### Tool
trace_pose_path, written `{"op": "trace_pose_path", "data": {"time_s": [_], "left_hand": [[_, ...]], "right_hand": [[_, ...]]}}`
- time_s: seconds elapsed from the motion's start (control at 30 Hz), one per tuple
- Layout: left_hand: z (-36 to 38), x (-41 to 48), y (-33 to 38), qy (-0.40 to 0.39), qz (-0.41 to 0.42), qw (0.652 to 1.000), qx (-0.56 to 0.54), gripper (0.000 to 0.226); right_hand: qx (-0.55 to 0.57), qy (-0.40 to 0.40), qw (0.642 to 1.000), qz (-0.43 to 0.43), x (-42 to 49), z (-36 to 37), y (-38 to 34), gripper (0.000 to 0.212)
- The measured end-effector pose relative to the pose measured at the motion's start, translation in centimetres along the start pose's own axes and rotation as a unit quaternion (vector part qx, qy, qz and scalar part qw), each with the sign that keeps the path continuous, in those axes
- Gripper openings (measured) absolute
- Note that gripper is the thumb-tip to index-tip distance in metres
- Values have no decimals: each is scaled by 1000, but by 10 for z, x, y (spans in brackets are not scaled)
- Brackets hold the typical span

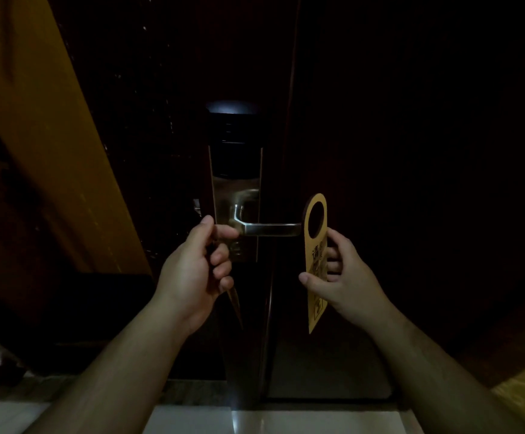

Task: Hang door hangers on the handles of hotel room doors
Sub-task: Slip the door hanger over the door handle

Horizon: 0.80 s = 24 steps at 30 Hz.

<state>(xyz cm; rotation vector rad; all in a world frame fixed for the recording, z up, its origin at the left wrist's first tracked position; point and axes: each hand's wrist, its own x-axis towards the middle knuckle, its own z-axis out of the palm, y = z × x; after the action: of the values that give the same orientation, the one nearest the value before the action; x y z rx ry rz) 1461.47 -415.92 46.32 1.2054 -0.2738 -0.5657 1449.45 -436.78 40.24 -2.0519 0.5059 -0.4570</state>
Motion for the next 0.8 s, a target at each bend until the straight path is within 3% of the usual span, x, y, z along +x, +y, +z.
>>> {"op": "trace_pose_path", "data": {"time_s": [0.37,0.8], "left_hand": [[-6,10,-6,4,-9,1000,6,39],[-40,14,-6,50,-21,999,5,38]], "right_hand": [[19,-68,997,14,8,19,-3,97],[-17,-125,992,-7,15,63,-31,81]]}}
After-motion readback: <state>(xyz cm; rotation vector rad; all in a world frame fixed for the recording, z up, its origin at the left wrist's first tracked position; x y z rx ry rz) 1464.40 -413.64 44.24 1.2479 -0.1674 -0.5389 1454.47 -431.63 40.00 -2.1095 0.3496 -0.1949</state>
